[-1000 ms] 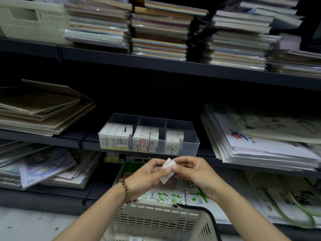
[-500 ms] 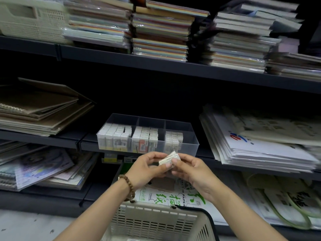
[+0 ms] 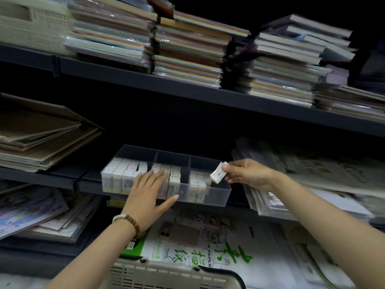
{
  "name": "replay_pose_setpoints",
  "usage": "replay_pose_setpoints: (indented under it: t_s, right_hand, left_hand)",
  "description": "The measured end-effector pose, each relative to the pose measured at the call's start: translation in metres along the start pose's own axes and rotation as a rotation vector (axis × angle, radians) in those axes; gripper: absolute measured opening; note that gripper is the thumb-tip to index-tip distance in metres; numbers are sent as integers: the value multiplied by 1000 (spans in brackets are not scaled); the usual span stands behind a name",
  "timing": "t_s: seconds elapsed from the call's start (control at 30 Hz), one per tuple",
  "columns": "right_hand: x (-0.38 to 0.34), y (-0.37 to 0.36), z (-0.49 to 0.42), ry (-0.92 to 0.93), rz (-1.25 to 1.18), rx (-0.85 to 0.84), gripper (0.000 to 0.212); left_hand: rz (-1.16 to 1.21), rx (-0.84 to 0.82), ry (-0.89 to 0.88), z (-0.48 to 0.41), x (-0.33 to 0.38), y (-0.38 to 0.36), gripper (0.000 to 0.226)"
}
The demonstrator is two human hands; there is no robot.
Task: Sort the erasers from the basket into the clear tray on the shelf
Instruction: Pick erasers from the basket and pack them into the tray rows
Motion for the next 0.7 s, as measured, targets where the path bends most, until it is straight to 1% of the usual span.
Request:
replay_pose_setpoints:
  t_s: [0.07,0.13,0.2,0.3,0.4,0.5,0.53,0.6,0.7]
  right_hand:
    - [2,-5,-12,-33,99,-20,24]
    - [1,-8,-21,-44,197,0,28]
    - [-1,-10,-24,-50,244,3,29]
    - [-8,-12,-24,-37,354,-15,40]
    - [-12,-13,-21,-2,449,48,45]
    - [-6,-23,-18,29,651,137,50]
    - [-3,-26,-17,32,674,159,50]
    - [2,-26,-16,3,601,168,46]
    - [11,-25,-16,-94,358,119,41]
  left_hand:
    - [-46,-29,-13,2,-1,-5,109]
    - [-70,-30,-14,2,-3,-6,108]
    - [-86,-32,-11,2,-4,-6,106]
    - [-96,-39,-18,2,-3,-8,103]
    - [-114,-34,-17,2,-3,-8,103]
    - [-117,-22,-8,1,-4,-8,96]
    - [-115,-21,-8,1,-4,-8,93]
    - [-105,-19,-11,1,-3,-8,90]
    - [-82,-3,-16,2,-4,-7,80]
Point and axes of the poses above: each hand's wrist, its own z-axis away from the middle knuckle, its own y-axis out of the back of the hand, x = y × z, the point moved 10 cm from there along -z, towards the middle knuckle, and after that the axes turned 12 degrees about -y, right-handed, at the moved point
